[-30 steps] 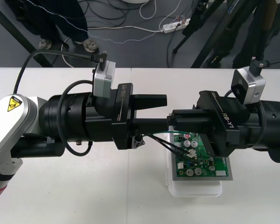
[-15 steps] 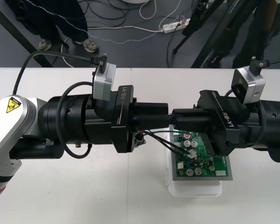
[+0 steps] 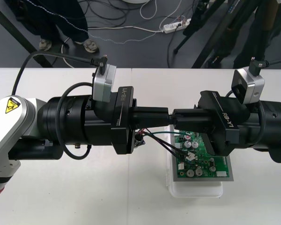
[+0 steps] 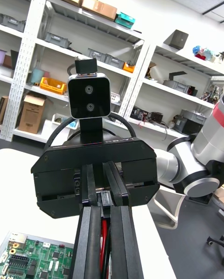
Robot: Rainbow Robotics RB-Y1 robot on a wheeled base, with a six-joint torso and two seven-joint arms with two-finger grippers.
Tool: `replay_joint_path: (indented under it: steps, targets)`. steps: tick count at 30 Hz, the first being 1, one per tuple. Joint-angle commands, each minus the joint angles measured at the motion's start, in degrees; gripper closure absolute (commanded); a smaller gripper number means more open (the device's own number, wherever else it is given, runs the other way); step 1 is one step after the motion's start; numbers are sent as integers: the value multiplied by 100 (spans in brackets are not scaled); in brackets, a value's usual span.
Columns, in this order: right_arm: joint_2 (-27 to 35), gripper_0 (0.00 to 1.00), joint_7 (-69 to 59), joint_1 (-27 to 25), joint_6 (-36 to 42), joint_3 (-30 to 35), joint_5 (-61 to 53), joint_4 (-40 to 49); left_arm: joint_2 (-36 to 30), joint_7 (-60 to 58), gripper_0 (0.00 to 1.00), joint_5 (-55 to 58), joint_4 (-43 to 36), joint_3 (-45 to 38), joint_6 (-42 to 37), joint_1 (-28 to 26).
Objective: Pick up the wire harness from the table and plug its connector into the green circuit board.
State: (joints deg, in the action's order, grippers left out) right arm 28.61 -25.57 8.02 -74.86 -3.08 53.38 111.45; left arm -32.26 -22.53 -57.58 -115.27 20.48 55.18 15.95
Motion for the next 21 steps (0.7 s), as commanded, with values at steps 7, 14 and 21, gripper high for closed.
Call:
replay_joint_path:
  steps: [7, 14, 21]
  targets:
    - [92, 100, 254, 68, -90, -26, 32, 201, -193, 381, 100, 71, -110, 18, -245, -66]
    - [92, 2, 245, 68, -90, -26, 32, 201, -184, 460, 100, 238, -118, 0, -245, -57]
    - [110, 0, 228, 68, -90, -26, 32, 201, -184, 610, 100, 265, -110, -53, -245, -57]
